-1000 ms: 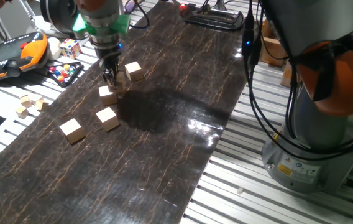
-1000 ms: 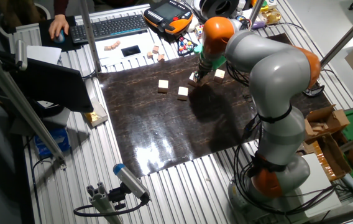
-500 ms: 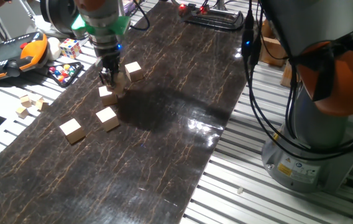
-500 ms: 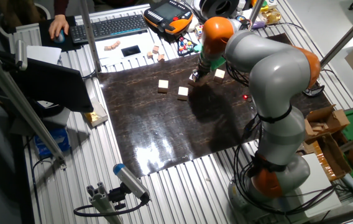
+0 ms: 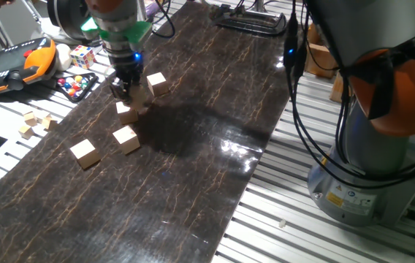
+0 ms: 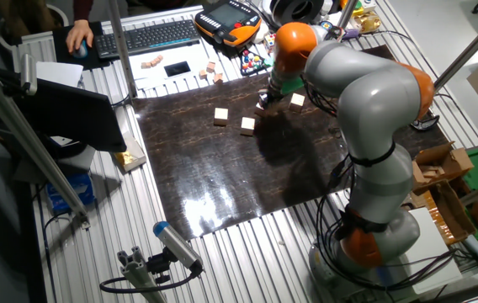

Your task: Stack the blocks in a vertical line of five

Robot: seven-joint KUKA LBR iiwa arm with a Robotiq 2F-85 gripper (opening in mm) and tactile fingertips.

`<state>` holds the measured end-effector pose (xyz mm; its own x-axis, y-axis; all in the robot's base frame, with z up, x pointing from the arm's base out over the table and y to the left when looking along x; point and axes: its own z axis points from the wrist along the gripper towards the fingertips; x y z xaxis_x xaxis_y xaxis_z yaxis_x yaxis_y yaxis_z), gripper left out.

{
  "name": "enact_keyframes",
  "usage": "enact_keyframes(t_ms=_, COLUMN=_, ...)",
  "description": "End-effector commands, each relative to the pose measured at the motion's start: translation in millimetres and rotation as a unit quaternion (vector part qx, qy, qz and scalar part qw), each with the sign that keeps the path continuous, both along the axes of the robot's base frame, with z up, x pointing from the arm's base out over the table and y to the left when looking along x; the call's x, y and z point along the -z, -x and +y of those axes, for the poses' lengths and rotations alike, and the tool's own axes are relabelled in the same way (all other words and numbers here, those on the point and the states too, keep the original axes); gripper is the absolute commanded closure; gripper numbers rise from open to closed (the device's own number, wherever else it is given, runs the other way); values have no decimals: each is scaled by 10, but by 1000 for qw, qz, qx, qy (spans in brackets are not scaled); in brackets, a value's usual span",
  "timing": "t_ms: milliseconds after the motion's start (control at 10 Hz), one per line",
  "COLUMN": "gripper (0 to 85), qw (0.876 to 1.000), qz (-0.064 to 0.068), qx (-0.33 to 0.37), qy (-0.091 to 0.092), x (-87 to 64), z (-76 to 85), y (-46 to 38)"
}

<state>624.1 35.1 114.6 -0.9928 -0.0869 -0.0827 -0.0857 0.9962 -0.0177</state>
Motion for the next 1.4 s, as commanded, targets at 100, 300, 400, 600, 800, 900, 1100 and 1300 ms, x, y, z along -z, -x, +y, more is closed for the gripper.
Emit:
enact_keyframes(t_ms=100, gripper=843, qw=952, qz=1, qx=306, qy=-8, x=7, z=7, y=-10)
enact_keyframes(t_ms=300, gripper=843, qw=937, qz=-7, qx=349, qy=-9, x=15, z=-6, y=-13)
enact_keyframes(t_ms=400, gripper=843, qw=930, qz=-11, qx=368, qy=-5, x=20, z=-2, y=-17)
enact_keyframes(t_ms=600, gripper=843, qw=923, qz=-15, qx=385, qy=3, x=16, z=9, y=-21)
enact_keyframes(t_ms=800, gripper=843, qw=920, qz=-13, qx=391, qy=8, x=14, z=16, y=-26)
enact_keyframes(t_ms=900, gripper=843, qw=917, qz=-10, qx=399, qy=8, x=19, z=21, y=-32)
enact_keyframes(t_ms=1100, gripper=843, qw=908, qz=0, qx=419, qy=1, x=25, z=15, y=-36)
enact_keyframes(t_ms=1300, gripper=843, qw=912, qz=7, qx=410, qy=5, x=24, z=13, y=-38)
